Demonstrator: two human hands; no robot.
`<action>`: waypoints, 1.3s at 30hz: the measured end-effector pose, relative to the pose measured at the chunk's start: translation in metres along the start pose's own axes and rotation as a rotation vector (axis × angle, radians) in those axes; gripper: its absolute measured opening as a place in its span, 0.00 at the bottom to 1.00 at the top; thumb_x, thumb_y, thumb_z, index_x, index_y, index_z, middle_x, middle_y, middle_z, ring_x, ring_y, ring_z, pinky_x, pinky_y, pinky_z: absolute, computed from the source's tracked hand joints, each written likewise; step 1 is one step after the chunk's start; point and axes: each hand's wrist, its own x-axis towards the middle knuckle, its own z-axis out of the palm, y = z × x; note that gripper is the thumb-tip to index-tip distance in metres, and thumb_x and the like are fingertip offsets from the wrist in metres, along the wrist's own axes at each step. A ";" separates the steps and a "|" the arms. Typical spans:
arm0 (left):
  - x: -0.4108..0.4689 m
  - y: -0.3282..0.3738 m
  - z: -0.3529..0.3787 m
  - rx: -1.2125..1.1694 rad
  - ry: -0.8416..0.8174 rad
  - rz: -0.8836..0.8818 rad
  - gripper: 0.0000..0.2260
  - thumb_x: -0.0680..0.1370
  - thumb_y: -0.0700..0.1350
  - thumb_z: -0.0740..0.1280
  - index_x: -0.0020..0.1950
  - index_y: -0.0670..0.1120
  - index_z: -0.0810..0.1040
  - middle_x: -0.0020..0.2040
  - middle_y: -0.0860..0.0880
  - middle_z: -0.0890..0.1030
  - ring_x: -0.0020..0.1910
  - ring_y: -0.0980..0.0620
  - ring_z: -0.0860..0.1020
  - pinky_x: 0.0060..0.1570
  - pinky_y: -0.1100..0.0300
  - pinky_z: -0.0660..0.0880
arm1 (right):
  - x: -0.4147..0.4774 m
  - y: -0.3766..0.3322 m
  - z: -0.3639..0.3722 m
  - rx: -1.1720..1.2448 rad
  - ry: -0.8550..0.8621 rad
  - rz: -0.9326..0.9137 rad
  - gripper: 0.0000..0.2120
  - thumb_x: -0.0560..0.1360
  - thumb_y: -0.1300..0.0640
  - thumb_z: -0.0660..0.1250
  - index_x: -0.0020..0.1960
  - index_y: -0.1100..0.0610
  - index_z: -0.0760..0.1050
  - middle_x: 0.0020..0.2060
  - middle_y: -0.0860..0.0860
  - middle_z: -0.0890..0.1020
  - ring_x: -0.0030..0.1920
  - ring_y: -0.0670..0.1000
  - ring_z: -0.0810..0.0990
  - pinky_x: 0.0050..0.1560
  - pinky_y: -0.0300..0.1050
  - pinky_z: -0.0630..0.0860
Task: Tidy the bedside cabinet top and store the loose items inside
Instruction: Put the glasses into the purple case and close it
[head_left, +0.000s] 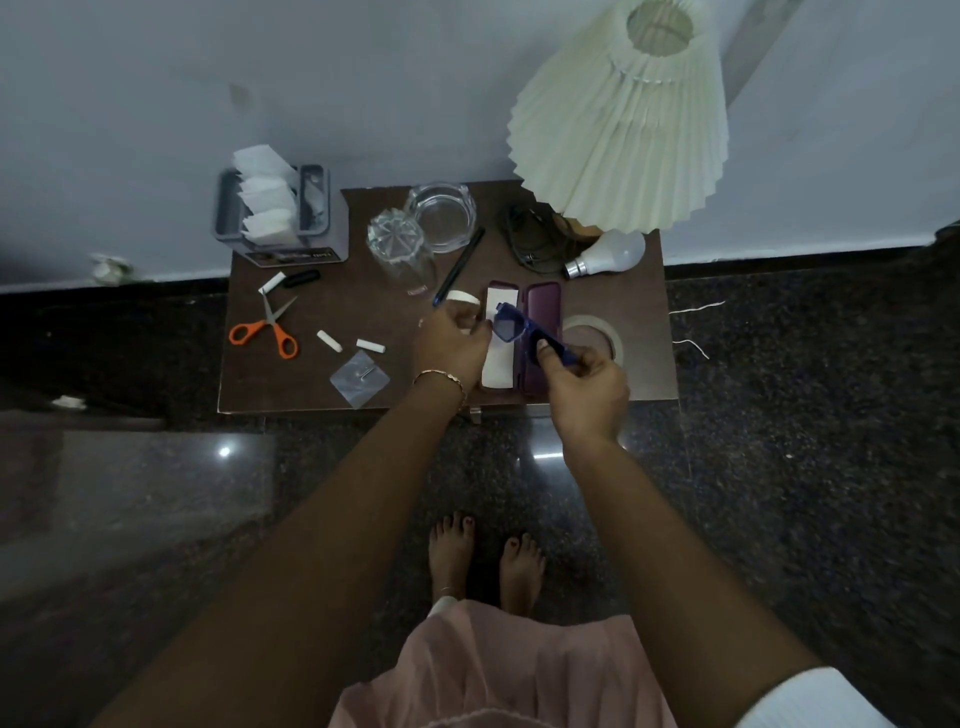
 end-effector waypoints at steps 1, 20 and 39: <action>0.001 -0.002 0.002 -0.064 -0.031 -0.092 0.09 0.72 0.46 0.68 0.50 0.45 0.81 0.49 0.43 0.82 0.51 0.43 0.80 0.56 0.51 0.77 | -0.002 -0.001 0.003 -0.025 0.019 0.006 0.12 0.72 0.43 0.70 0.45 0.52 0.81 0.38 0.48 0.83 0.40 0.51 0.81 0.38 0.44 0.75; 0.015 -0.043 0.022 0.578 -0.379 0.241 0.26 0.74 0.36 0.66 0.71 0.43 0.68 0.70 0.40 0.65 0.67 0.41 0.69 0.69 0.54 0.66 | 0.015 -0.002 0.046 -0.245 0.110 -0.030 0.17 0.79 0.43 0.60 0.59 0.50 0.80 0.52 0.52 0.82 0.49 0.54 0.80 0.41 0.43 0.71; 0.010 -0.045 0.038 0.977 -0.317 0.373 0.21 0.79 0.42 0.60 0.71 0.42 0.63 0.64 0.41 0.68 0.56 0.41 0.76 0.47 0.49 0.75 | 0.017 0.010 0.043 -0.585 0.019 -0.118 0.10 0.73 0.48 0.67 0.50 0.51 0.78 0.47 0.49 0.82 0.44 0.52 0.81 0.43 0.46 0.77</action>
